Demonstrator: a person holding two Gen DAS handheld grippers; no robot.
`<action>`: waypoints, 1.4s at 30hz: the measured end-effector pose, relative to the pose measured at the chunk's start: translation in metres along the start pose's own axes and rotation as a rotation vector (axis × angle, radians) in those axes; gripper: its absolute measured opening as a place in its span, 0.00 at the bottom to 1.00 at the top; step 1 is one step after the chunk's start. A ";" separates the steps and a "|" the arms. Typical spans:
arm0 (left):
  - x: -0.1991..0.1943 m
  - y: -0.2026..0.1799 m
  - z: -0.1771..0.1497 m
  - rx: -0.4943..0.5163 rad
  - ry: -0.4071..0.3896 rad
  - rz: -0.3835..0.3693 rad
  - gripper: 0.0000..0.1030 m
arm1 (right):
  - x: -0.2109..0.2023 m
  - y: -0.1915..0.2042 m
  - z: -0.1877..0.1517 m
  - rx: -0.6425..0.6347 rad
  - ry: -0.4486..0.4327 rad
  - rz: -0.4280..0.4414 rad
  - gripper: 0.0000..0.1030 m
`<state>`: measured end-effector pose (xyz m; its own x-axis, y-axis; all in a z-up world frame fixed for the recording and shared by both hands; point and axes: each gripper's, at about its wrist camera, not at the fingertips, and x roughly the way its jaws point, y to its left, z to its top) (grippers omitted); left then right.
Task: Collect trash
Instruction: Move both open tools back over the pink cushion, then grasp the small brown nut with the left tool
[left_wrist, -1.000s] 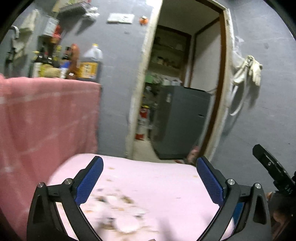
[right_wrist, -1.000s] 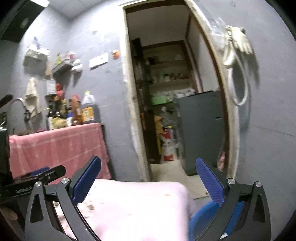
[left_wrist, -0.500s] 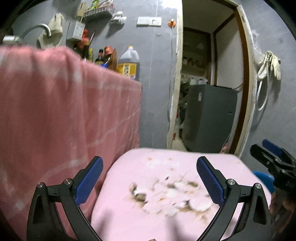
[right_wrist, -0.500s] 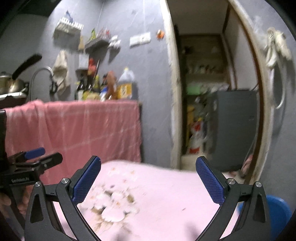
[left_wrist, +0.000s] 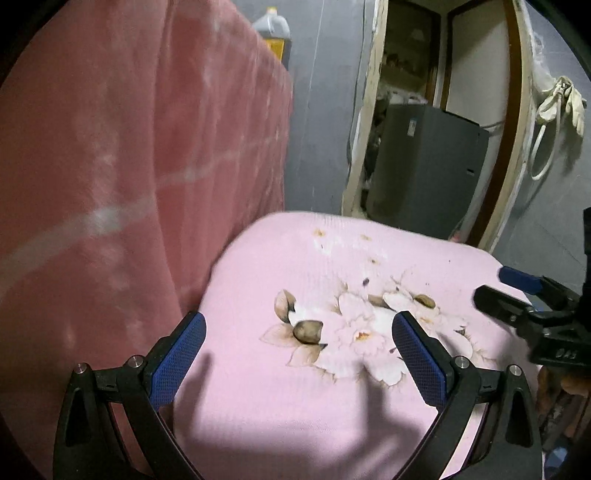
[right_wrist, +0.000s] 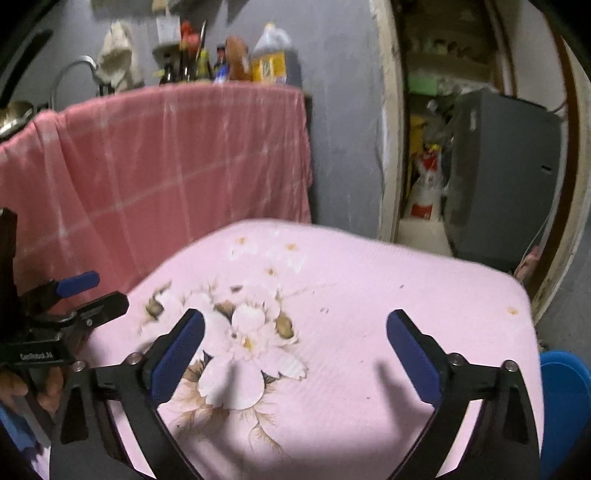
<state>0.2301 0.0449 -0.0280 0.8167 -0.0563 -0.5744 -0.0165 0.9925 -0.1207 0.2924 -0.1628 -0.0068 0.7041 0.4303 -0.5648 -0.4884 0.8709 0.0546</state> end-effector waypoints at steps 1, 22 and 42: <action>0.002 0.001 0.000 -0.006 0.010 -0.005 0.96 | 0.005 0.002 -0.001 -0.010 0.021 0.000 0.89; 0.026 0.012 0.000 -0.066 0.167 -0.106 0.36 | 0.071 0.006 0.001 -0.044 0.291 0.021 0.48; 0.017 0.010 -0.002 -0.058 0.142 -0.105 0.16 | 0.070 0.001 -0.001 -0.010 0.274 0.056 0.11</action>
<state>0.2428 0.0535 -0.0407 0.7260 -0.1782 -0.6642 0.0284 0.9728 -0.2300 0.3407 -0.1316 -0.0470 0.5108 0.3959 -0.7631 -0.5285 0.8447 0.0844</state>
